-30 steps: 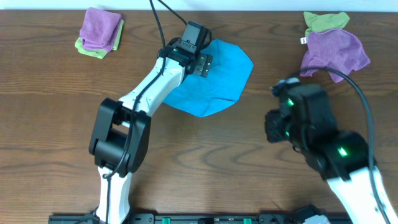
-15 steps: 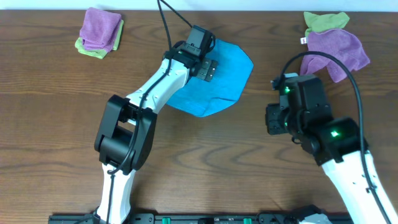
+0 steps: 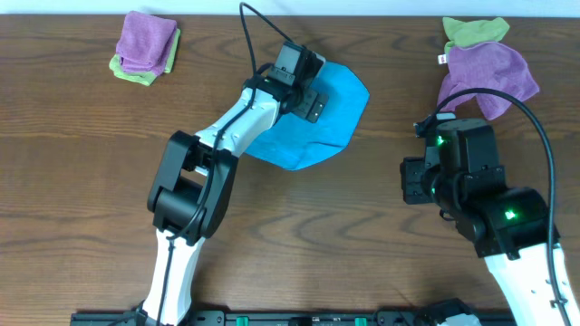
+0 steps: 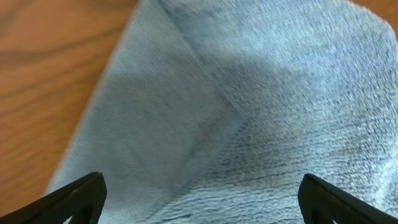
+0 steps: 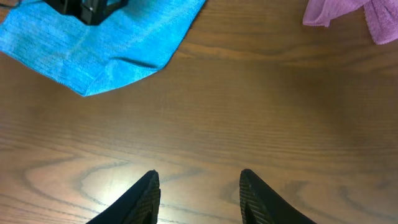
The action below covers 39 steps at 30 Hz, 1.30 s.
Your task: Fold the cloth
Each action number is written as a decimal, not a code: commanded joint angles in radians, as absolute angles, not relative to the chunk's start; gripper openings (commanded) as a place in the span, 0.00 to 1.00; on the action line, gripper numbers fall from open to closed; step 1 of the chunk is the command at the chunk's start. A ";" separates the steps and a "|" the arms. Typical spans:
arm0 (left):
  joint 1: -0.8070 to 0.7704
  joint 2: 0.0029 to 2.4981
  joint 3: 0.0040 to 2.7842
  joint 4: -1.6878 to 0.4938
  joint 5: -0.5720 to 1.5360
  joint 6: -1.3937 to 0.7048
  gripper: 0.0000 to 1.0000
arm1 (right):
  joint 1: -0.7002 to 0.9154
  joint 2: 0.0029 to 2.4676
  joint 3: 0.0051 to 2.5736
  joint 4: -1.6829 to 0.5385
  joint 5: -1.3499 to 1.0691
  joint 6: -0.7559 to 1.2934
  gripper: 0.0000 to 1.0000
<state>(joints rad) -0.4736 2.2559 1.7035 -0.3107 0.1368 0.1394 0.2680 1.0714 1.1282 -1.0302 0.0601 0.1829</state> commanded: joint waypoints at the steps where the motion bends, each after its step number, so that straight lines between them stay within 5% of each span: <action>1: -0.477 2.273 1.723 -0.309 0.200 0.161 0.95 | 0.261 1.065 1.129 -1.037 0.064 0.186 0.42; 16: -0.481 2.306 1.723 -0.277 0.259 0.162 0.64 | 0.261 1.065 1.129 -1.039 0.073 0.186 0.43; 39: -0.481 2.335 1.723 -0.181 0.258 0.196 0.51 | 0.261 1.065 1.129 -1.039 0.079 0.186 0.41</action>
